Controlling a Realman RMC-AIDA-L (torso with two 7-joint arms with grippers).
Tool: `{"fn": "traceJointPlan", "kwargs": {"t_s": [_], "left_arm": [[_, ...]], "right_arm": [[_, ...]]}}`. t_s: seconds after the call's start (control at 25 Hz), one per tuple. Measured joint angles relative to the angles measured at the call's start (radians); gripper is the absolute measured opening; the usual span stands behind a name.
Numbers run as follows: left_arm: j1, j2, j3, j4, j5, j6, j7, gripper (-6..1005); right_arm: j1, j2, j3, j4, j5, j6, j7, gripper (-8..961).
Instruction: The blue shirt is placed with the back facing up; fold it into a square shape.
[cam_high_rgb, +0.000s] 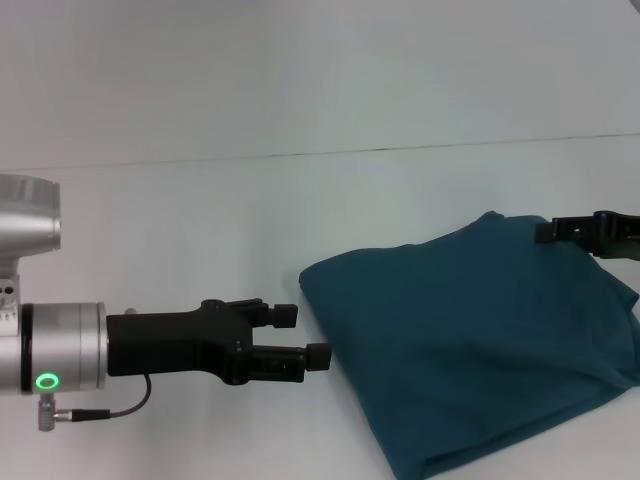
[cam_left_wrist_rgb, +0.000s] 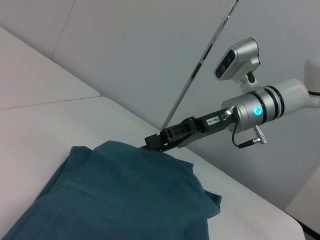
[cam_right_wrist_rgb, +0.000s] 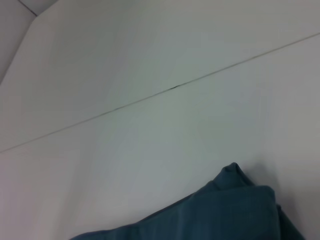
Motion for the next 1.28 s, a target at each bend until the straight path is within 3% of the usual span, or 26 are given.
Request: {"fn": "traceJointPlan", "kwargs": {"t_s": [0.4, 0.6, 0.84, 0.92, 1.28], "left_arm": [[-0.003, 0.001, 0.0, 0.0, 0.012, -0.007, 0.0, 910], [-0.003, 0.0, 0.0, 0.0, 0.012, -0.007, 0.0, 910], [0.001, 0.001, -0.001, 0.0, 0.014, -0.014, -0.002, 909], [0.002, 0.001, -0.001, 0.0, 0.014, -0.015, -0.002, 908], [0.001, 0.001, -0.001, 0.0, 0.016, -0.018, -0.006, 909]], "right_arm": [[0.012, 0.009, 0.007, 0.003, 0.007, 0.055, -0.002, 711], [0.02, 0.023, 0.007, 0.03, 0.016, 0.092, -0.009, 474], [0.02, 0.044, 0.008, 0.031, 0.04, 0.126, -0.044, 267], [0.016, 0.045, 0.009, 0.028, 0.079, 0.123, -0.079, 32], [0.014, 0.04, 0.0, 0.027, 0.177, 0.129, -0.147, 16]]}}
